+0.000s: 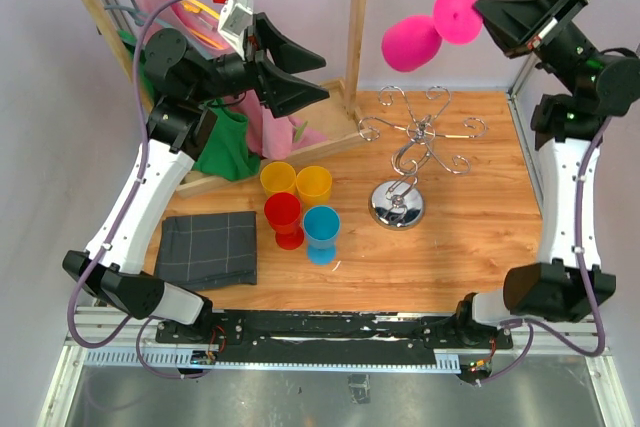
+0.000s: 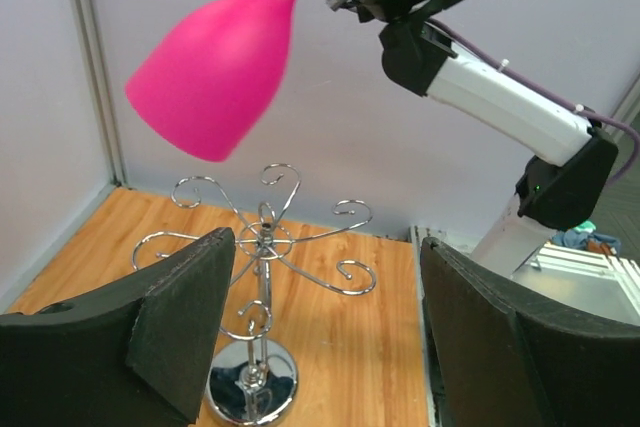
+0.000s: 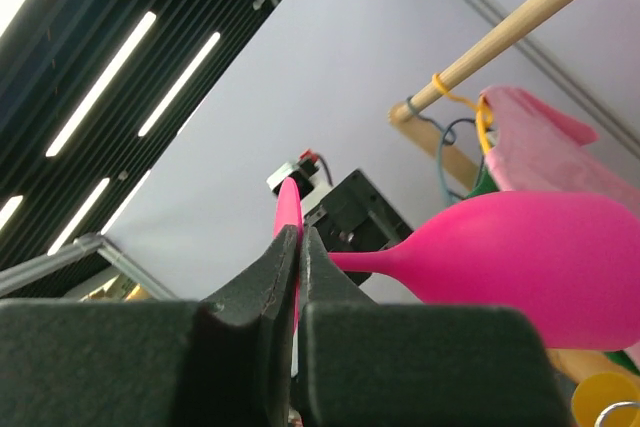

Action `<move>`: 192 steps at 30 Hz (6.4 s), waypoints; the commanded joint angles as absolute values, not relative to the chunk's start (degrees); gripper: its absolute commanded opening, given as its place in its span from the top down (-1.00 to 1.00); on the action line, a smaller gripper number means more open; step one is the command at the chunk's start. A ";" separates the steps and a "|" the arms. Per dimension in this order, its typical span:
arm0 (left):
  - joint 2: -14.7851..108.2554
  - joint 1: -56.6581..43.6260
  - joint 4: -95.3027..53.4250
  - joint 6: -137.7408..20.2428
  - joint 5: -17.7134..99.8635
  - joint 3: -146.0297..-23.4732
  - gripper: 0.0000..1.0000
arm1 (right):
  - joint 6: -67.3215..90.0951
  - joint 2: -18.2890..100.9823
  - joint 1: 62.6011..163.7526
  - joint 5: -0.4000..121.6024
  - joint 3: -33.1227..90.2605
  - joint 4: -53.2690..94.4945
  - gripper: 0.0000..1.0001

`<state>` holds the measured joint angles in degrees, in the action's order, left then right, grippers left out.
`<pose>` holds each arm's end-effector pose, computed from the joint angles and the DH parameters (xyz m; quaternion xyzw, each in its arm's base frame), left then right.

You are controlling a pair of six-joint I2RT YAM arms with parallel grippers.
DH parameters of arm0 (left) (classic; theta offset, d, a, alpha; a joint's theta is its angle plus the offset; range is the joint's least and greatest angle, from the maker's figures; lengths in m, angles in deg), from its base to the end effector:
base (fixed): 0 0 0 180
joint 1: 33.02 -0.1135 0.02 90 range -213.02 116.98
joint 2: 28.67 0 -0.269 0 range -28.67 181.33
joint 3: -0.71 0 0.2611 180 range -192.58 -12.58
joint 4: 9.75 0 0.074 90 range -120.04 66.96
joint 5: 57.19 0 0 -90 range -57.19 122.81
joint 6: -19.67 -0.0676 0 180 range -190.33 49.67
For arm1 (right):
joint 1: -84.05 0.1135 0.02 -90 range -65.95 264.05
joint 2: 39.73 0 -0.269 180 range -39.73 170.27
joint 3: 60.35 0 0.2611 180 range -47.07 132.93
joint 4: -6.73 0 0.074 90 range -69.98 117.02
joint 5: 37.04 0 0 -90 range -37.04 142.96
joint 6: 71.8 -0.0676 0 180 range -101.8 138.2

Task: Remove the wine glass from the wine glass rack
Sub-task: Pick up the wine glass from the wine rack, then place the wine glass at the center of the board.

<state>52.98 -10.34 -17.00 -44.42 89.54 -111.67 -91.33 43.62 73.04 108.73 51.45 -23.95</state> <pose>0.2617 -0.1706 0.5573 0.3835 0.4936 -0.5402 0.5634 0.2815 0.0022 0.6012 -0.0193 0.5081 0.7268 0.4617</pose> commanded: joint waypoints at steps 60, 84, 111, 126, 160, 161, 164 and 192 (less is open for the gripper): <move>53.43 -9.89 10.39 -18.61 93.06 -106.14 0.04 | -88.54 36.38 97.64 96.10 31.15 -51.19 0.99; 50.18 -9.90 11.50 -17.37 97.04 -108.07 0.99 | -92.23 43.77 95.89 91.89 29.47 -61.02 -0.11; 37.47 -10.08 -79.92 -89.70 62.66 -115.23 0.99 | -56.07 25.99 70.80 113.15 36.36 -2.64 -0.71; 29.19 -10.07 -94.91 -103.17 61.88 -109.94 0.99 | -40.78 25.93 70.20 110.24 38.38 19.12 -0.97; 41.78 3.74 -101.10 -120.81 74.55 -111.77 0.99 | -36.61 23.97 69.91 107.58 36.74 26.17 -0.97; 42.26 4.66 -100.98 -120.53 74.05 -112.14 0.99 | -36.42 23.92 69.77 107.62 36.92 26.58 -0.97; 43.55 7.17 -99.13 -118.45 72.21 -112.97 0.99 | -36.03 23.42 69.51 107.62 36.96 27.33 -0.97; 60.87 31.50 -92.96 -105.26 46.70 -114.20 0.99 | -35.45 21.18 67.09 106.35 35.33 30.43 -0.97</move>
<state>61.48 30.18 -93.63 -106.93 49.72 -115.95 -36.54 22.37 68.26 106.74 36.07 30.61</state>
